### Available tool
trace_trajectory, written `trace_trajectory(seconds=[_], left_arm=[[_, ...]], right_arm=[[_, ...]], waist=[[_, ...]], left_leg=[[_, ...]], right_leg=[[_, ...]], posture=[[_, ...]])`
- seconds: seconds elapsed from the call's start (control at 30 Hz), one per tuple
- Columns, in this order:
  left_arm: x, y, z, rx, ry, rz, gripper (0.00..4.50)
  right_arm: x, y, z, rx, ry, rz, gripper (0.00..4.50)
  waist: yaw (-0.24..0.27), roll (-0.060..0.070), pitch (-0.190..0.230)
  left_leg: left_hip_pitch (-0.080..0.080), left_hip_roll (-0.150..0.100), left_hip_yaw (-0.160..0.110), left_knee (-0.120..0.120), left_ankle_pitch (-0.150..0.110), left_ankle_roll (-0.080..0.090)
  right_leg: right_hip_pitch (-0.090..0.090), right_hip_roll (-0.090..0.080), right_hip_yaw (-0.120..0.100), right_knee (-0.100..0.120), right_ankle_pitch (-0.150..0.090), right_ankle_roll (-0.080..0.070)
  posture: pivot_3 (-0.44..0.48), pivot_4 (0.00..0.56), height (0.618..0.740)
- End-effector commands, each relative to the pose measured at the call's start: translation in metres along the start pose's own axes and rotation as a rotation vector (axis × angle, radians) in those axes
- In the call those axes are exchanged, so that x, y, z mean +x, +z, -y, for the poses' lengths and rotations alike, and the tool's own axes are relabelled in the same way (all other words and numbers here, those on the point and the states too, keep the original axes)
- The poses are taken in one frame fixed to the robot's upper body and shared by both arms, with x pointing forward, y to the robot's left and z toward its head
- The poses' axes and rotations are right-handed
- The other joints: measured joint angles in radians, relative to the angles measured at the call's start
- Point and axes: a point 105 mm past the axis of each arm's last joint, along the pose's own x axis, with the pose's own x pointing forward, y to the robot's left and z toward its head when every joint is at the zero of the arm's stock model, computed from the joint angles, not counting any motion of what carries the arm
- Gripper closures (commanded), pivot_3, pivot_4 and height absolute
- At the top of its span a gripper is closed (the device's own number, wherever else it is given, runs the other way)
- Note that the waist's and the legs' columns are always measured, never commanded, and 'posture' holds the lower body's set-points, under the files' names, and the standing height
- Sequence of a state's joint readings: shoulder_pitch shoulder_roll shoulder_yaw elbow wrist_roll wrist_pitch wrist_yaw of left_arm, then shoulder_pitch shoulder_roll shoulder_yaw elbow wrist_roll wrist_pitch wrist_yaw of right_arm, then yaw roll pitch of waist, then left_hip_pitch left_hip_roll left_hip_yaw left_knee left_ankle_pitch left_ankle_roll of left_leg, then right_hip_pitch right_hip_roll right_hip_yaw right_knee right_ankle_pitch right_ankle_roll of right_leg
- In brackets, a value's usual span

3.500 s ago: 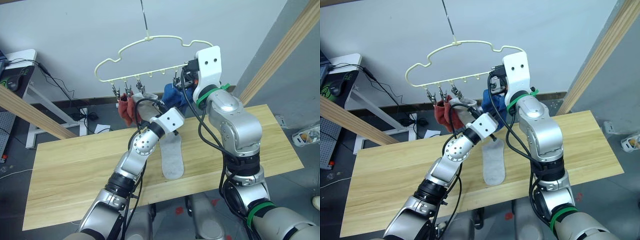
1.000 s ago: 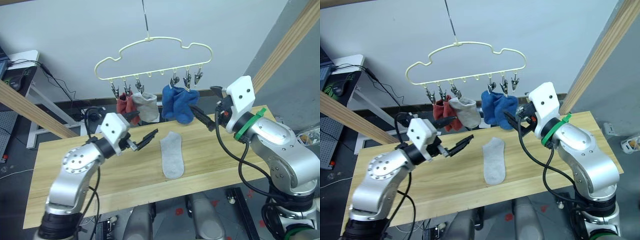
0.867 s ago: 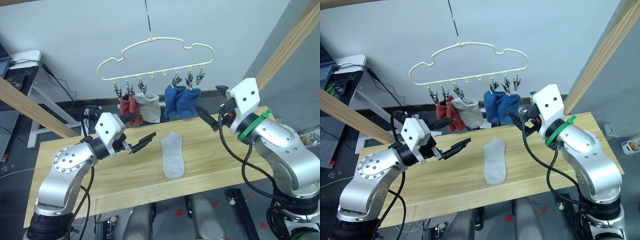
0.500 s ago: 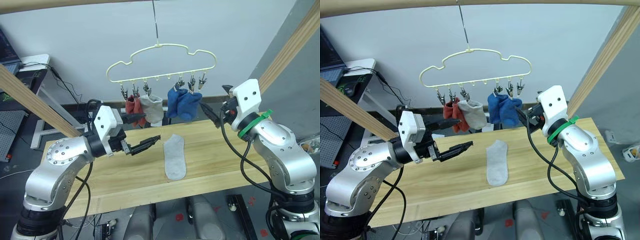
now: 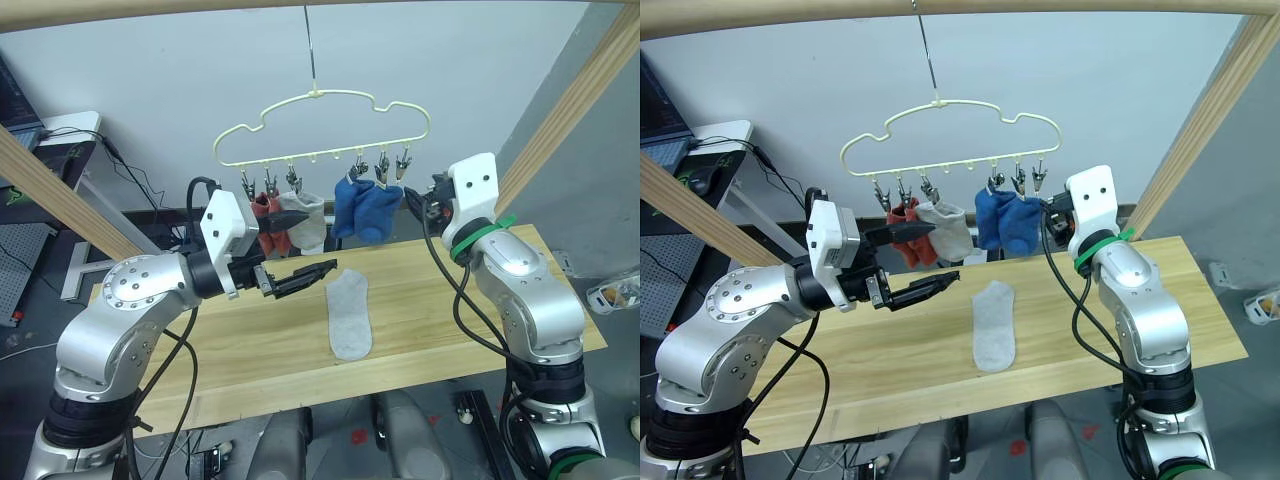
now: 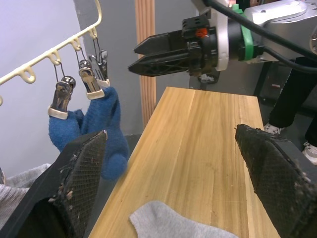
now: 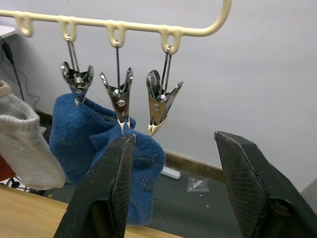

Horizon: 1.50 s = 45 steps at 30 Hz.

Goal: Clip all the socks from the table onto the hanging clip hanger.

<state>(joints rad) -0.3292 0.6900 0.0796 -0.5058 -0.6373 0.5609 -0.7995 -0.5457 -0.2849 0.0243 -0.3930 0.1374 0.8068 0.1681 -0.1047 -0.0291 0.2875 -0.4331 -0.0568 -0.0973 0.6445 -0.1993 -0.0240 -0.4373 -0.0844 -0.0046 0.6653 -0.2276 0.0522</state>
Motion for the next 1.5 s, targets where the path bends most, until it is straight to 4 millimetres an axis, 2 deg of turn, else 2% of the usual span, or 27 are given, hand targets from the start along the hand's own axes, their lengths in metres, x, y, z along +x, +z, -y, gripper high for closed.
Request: trace_trajectory(seconds=[0.03,0.23,0.6,1.1,1.5], left_arm=[[0.004,0.010,0.002,0.037,-0.017,0.029,0.07],[0.005,0.011,0.001,0.041,-0.025,0.029,0.07],[0.005,0.011,0.000,0.038,-0.020,0.032,0.07],[0.007,0.012,0.000,0.031,-0.023,0.042,0.07],[0.005,0.010,0.000,0.032,-0.013,0.034,0.07]], right_arm=[[0.007,0.013,0.001,0.005,-0.023,0.049,1.91],[0.023,0.020,-0.005,0.048,-0.024,0.065,1.91],[0.040,0.028,-0.009,0.052,-0.041,0.113,1.91],[0.049,0.030,-0.008,0.076,-0.114,0.130,1.91],[0.057,0.035,-0.022,0.146,-0.088,0.146,1.91]], waist=[[0.000,0.000,0.000],[-0.002,0.000,0.000],[-0.001,0.000,0.000],[-0.001,0.000,0.000],[-0.001,0.000,0.000]], left_leg=[[0.000,0.000,0.000,0.000,0.000,0.000],[0.000,0.000,0.001,0.000,0.000,0.000],[0.000,0.000,0.001,0.000,0.000,0.000],[0.001,0.000,0.002,0.000,0.000,0.000],[0.001,0.000,0.002,0.000,0.000,0.000]], right_leg=[[0.000,0.000,0.000,0.000,0.000,0.000],[0.000,0.000,0.001,0.000,0.001,0.000],[0.000,0.001,0.002,0.001,0.001,0.000],[-0.001,0.001,0.003,0.001,0.001,0.000],[-0.001,0.001,0.003,0.002,0.002,-0.001]], posture=[[-0.162,0.222,0.740],[-0.156,0.228,0.740],[-0.146,0.236,0.740],[-0.147,0.238,0.740],[-0.131,0.237,0.740]])
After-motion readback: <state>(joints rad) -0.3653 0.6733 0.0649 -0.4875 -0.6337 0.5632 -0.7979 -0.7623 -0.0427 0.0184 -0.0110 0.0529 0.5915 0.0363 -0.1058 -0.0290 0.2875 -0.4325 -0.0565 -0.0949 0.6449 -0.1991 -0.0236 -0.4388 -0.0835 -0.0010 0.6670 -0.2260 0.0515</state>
